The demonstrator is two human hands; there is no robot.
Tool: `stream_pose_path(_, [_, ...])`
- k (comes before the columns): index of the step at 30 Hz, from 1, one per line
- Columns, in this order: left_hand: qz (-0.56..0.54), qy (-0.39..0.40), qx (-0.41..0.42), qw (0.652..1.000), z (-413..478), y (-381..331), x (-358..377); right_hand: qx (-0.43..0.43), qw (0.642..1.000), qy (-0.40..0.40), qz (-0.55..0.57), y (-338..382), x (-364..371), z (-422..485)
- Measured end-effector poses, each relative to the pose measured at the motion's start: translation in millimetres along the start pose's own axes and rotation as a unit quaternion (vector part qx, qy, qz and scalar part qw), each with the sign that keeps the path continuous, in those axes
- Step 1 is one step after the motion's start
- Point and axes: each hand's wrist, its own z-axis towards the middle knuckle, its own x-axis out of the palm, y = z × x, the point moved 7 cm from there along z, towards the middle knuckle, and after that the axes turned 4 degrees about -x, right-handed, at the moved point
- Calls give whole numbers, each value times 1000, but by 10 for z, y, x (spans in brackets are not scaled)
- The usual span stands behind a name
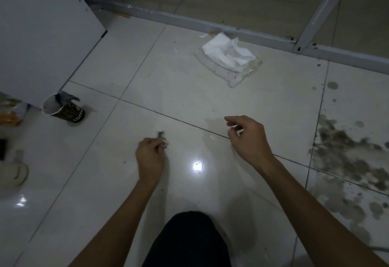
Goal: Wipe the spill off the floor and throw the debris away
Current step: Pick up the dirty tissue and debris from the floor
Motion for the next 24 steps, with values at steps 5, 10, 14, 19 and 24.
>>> stream_pose_path(5, [-52, 97, 102, 989, -337, -921, 588, 10, 1000, -14, -2, -68, -186, -44])
stream_pose_path(10, [-58, 205, 183, 960, -930, -1567, 1036, 29, 999, -35, -21, -199, -577, -178])
stream_pose_path(14, [-22, 241, 217, 946, -1177, -1541, 1045, 34, 998, -43, -43, -240, -884, -330])
stream_pose_path(19, [-7, 311, 180, 933, -1605, -1510, 1130, 59, 996, -56, -27, -247, -1142, -535])
stream_pose_path(24, [0, 428, 68, 901, -2259, -1526, 1202, 84, 995, -58, -13, -169, -1347, -762])
